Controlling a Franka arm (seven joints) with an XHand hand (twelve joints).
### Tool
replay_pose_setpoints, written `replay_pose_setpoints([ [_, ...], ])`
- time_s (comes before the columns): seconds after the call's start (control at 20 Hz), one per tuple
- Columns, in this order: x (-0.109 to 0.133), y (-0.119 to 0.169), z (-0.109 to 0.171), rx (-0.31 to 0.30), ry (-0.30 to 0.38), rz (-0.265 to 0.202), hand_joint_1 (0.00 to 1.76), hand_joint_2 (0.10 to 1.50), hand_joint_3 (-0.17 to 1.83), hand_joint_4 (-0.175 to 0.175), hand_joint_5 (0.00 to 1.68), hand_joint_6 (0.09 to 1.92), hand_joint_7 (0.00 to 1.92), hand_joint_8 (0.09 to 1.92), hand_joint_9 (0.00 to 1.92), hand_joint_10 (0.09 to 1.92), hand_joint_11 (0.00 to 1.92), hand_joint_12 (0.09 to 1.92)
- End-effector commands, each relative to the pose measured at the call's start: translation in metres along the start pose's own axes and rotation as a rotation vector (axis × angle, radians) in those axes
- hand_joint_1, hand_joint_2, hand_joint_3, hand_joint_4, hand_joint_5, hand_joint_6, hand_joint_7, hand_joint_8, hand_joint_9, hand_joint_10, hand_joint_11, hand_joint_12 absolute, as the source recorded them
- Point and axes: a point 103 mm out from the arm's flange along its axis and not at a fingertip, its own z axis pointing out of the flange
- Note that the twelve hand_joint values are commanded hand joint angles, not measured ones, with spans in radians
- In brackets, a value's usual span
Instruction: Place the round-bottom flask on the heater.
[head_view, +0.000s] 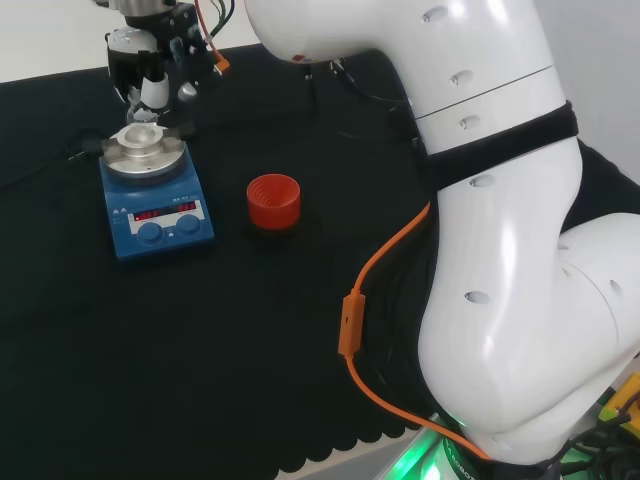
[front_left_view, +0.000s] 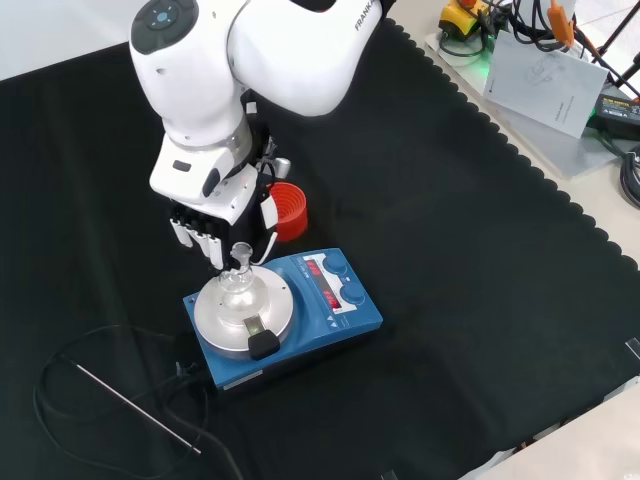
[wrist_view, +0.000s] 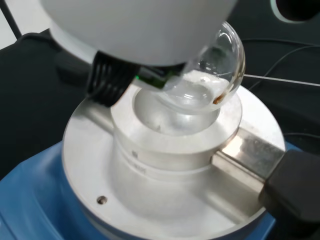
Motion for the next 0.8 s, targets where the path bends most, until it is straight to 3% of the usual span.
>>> replay_pose_setpoints([
  [0.05, 0.0098, 0.0029, 0.0032, 0.002, 0.001, -0.006, 1.34, 0.41, 1.08, -0.175, 1.25, 0.75, 1.45, 0.78, 1.69, 0.55, 1.44, 0.94],
  [0.8, 0.0086, 0.0052, 0.0051, 0.006, 0.015, -0.008, 1.34, 0.41, 1.08, -0.175, 1.25, 0.75, 1.45, 0.78, 1.69, 0.55, 1.44, 0.94],
])
